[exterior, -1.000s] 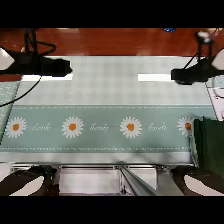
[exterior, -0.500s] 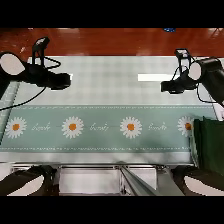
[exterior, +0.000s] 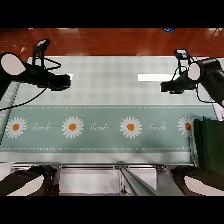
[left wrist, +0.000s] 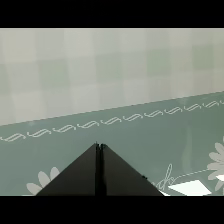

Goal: Fold the shirts.

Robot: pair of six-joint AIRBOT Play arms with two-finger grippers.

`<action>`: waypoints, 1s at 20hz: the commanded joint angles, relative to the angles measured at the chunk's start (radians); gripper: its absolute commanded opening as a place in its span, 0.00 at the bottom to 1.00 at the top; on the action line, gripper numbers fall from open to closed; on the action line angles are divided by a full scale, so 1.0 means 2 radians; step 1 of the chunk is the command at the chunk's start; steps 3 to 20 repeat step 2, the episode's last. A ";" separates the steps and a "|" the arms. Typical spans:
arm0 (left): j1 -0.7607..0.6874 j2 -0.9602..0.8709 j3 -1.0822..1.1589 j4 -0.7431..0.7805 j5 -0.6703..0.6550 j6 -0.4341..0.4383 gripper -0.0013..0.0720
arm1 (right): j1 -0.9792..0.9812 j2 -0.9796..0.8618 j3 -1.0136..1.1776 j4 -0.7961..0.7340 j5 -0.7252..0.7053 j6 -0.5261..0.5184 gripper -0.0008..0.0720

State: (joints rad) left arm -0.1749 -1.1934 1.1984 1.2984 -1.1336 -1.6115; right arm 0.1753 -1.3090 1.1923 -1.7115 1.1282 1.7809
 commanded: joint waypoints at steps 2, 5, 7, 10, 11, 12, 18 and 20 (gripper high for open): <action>0.001 0.000 0.000 0.000 -0.001 0.001 0.05 | 0.001 0.000 0.000 0.000 0.000 0.000 0.05; 0.001 0.000 0.000 0.000 -0.001 0.001 0.05 | 0.001 0.000 0.000 0.000 0.000 0.000 0.05; 0.001 0.000 0.000 0.000 -0.001 0.001 0.05 | 0.001 0.000 0.000 0.000 0.000 0.000 0.05; 0.001 0.000 0.000 0.000 -0.001 0.001 0.05 | 0.001 0.000 0.000 0.000 0.000 0.000 0.05; 0.001 0.000 0.000 0.000 -0.001 0.001 0.05 | 0.001 0.000 0.000 0.000 0.000 0.000 0.05; 0.001 0.000 0.000 0.000 -0.001 0.001 0.05 | 0.001 0.000 0.000 0.000 0.000 0.000 0.05; 0.001 0.000 0.000 0.000 -0.001 0.001 0.05 | 0.001 0.000 0.000 0.000 0.000 0.000 0.05; 0.001 0.000 0.000 0.000 -0.001 0.001 0.05 | 0.001 0.000 0.000 0.000 0.000 0.000 0.05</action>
